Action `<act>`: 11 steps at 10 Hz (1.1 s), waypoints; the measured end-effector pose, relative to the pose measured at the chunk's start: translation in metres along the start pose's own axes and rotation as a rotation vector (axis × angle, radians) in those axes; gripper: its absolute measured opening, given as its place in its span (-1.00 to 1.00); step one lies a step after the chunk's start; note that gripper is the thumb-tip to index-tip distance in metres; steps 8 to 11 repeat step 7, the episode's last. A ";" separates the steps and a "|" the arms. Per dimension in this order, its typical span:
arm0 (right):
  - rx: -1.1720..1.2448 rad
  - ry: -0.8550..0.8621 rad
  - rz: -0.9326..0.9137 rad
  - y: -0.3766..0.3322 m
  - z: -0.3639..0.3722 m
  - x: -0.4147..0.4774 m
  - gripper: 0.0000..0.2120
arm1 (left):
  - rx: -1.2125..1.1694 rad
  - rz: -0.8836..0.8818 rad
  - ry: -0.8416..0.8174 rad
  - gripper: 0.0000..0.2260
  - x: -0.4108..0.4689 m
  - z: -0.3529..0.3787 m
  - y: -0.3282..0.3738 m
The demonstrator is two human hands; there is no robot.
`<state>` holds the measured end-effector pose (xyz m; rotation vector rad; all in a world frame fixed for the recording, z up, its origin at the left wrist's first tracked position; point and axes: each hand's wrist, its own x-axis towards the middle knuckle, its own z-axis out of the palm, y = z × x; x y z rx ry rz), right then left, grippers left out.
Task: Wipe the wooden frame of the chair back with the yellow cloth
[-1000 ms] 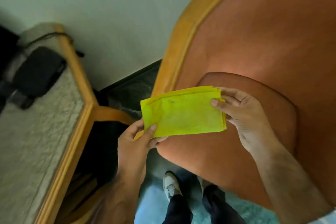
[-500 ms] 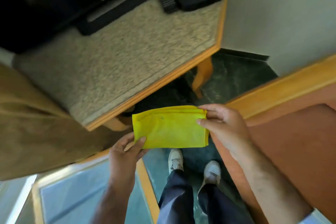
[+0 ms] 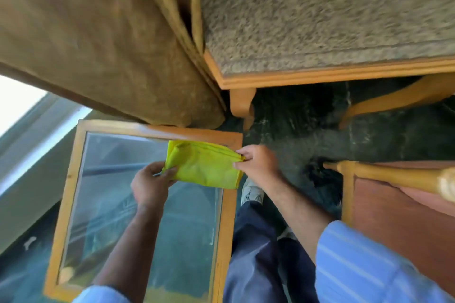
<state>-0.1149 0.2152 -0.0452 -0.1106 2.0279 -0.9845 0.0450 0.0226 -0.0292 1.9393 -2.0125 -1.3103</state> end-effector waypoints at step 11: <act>-0.973 0.296 -0.427 0.019 0.043 0.029 -0.13 | 0.959 0.562 0.010 -0.27 0.032 0.030 -0.022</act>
